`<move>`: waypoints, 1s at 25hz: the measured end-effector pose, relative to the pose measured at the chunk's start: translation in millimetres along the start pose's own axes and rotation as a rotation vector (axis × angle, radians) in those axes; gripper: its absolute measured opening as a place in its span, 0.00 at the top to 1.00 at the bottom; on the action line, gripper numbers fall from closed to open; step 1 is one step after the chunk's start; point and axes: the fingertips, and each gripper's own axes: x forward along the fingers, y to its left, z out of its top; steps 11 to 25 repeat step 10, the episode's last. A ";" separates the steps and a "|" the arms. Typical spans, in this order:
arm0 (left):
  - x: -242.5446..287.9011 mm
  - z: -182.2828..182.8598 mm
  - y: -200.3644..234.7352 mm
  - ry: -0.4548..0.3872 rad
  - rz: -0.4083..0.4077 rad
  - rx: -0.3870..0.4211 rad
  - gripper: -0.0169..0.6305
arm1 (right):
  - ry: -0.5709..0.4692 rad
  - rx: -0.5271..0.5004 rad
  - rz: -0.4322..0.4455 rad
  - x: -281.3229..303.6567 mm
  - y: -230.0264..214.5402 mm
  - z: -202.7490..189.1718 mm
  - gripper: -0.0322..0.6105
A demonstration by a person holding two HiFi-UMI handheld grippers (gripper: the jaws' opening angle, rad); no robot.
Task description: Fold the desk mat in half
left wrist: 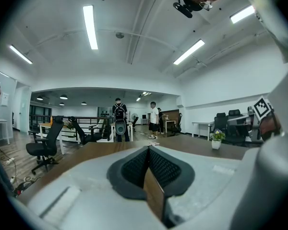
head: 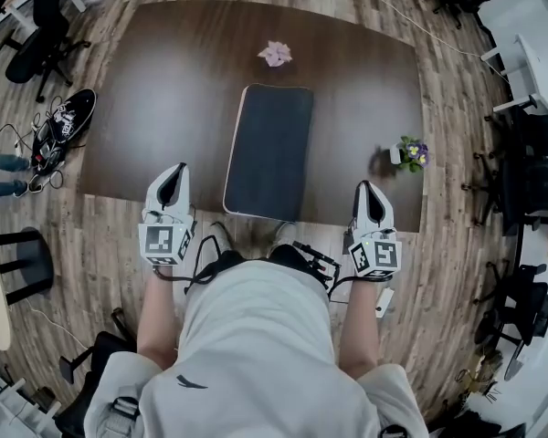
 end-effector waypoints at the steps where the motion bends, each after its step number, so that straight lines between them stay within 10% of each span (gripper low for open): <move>1: -0.3 -0.4 0.0 0.001 0.002 -0.001 0.96 | 0.000 -0.002 0.001 0.0 0.7 -0.2 0.95; 25: -1.0 -0.7 1.9 0.003 0.011 -0.002 0.96 | 0.018 0.027 -0.008 1.3 3.5 -8.7 0.95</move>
